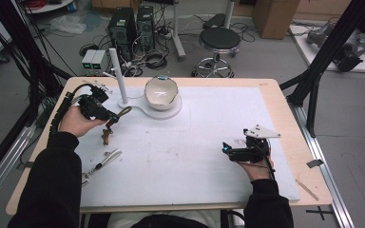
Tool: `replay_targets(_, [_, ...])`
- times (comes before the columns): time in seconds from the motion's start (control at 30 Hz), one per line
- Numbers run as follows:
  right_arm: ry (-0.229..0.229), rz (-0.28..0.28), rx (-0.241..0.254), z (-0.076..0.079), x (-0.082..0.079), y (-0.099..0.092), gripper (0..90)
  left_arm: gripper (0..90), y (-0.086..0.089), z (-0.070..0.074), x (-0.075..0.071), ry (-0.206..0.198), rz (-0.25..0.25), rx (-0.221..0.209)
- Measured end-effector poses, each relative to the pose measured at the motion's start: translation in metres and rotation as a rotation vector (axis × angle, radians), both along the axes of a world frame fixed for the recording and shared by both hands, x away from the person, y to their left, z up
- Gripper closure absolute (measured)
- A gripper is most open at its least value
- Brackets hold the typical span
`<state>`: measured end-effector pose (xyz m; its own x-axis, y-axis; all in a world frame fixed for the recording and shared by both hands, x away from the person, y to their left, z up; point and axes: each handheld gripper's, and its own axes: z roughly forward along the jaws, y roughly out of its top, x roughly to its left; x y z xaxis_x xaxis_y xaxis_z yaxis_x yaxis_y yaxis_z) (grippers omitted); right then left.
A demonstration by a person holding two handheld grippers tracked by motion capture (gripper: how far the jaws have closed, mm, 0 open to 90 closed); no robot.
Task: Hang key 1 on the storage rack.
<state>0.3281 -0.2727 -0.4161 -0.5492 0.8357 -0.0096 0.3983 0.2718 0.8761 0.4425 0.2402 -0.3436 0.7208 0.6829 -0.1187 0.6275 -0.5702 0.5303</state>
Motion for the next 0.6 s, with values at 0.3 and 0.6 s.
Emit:
replay_targets(0.3, [0.001,0.001,0.000,0.000,0.000,0.000,0.8,73.5,0.016,0.018,0.009,-0.023,0.025,-0.029])
replay_targets(0.6, [-0.001,-0.005,0.003,0.000,0.001,-0.001,0.8,73.5,0.032,0.034,0.021,-0.030,0.056,-0.055])
